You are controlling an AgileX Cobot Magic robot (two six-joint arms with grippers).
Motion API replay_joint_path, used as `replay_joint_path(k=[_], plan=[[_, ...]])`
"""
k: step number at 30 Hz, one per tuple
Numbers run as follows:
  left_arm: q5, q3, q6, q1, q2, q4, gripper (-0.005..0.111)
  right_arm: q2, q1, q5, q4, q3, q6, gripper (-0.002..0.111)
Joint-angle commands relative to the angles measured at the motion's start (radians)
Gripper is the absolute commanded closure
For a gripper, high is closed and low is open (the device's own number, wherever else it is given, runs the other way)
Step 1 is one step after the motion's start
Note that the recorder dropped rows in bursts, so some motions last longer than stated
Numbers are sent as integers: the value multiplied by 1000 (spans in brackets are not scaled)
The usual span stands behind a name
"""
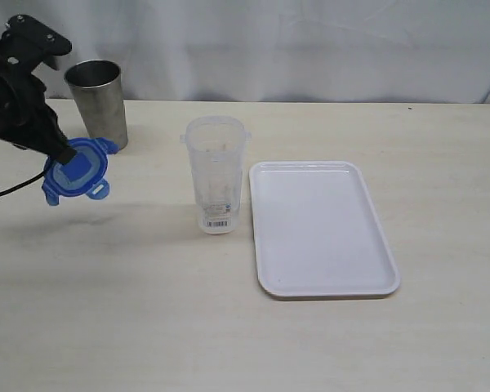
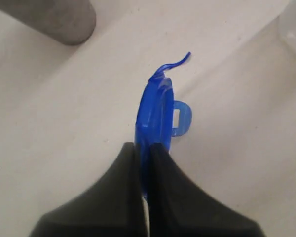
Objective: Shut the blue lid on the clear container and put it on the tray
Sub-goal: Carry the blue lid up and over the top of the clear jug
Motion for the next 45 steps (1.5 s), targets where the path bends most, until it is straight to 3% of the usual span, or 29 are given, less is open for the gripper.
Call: replay_joint_path(k=[1, 10, 16, 25, 31, 37, 41, 45], plan=[[-63, -2, 58, -57, -48, -7, 107, -5, 2, -11, -2, 3, -8, 104], [-473, 13, 59, -212, -92, 64, 107, -5, 2, -11, -2, 3, -8, 104], [-754, 13, 61, -244, -83, 69, 107, -5, 2, -11, -2, 3, -8, 104], [-903, 13, 421, -294, 33, 69, 107, -5, 2, -11, -2, 3, -8, 104], [-806, 15, 536, -317, 33, 69, 107, -5, 2, -9, 3, 3, -8, 104], [-955, 93, 598, -376, 22, 60, 107, -5, 2, -9, 2, 3, -8, 104], [-1060, 136, 772, -399, 22, -82, 107, -5, 2, -9, 2, 3, -8, 104], [-1264, 184, 1005, -431, 22, -317, 107, -5, 2, -9, 2, 3, -8, 104]])
